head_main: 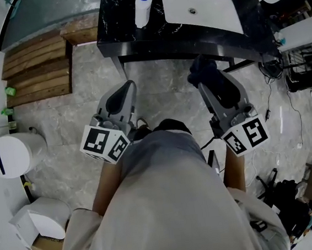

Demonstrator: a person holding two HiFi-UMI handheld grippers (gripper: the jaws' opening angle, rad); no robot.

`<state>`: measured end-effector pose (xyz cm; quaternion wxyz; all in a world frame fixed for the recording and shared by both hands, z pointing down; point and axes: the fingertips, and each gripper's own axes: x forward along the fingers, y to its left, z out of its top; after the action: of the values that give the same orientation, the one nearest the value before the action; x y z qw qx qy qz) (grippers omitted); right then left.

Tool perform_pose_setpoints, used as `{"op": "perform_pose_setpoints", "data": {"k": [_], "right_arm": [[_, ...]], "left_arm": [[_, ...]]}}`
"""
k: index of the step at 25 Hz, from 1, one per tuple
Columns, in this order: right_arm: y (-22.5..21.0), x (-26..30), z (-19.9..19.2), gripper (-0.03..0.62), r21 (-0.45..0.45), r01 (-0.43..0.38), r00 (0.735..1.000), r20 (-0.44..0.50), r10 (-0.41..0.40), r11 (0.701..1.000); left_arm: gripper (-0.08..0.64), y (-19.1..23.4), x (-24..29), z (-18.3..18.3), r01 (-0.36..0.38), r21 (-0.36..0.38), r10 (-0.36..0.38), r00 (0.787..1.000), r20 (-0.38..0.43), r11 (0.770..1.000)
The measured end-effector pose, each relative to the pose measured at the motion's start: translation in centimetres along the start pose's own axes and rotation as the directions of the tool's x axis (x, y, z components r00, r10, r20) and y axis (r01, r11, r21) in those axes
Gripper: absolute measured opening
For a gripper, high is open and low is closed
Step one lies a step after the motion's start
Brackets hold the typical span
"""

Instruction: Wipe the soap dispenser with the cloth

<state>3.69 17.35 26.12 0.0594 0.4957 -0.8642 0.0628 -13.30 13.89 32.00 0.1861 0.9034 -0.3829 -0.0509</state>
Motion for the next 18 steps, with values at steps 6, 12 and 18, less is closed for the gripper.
{"op": "perform_pose_setpoints", "data": {"k": [6, 12, 18], "right_arm": [[-0.6, 1.0, 1.1, 0.179, -0.025, 0.016, 1.0, 0.003, -0.016, 1.0], [-0.2, 2.4, 1.0, 0.179, -0.024, -0.021, 1.0, -0.016, 0.021, 0.999], [-1.1, 4.6, 0.6, 0.179, -0.006, -0.043, 0.999, -0.017, 0.042, 0.999]], "left_arm": [[0.006, 0.6, -0.3, 0.4, 0.009, -0.022, -0.009, 1.0, 0.008, 1.0], [0.006, 1.2, 0.4, 0.6, -0.01, -0.073, 0.012, 1.0, 0.02, 0.997], [0.006, 2.6, 2.5, 1.2, -0.024, -0.04, 0.024, 1.0, 0.013, 0.999]]}}
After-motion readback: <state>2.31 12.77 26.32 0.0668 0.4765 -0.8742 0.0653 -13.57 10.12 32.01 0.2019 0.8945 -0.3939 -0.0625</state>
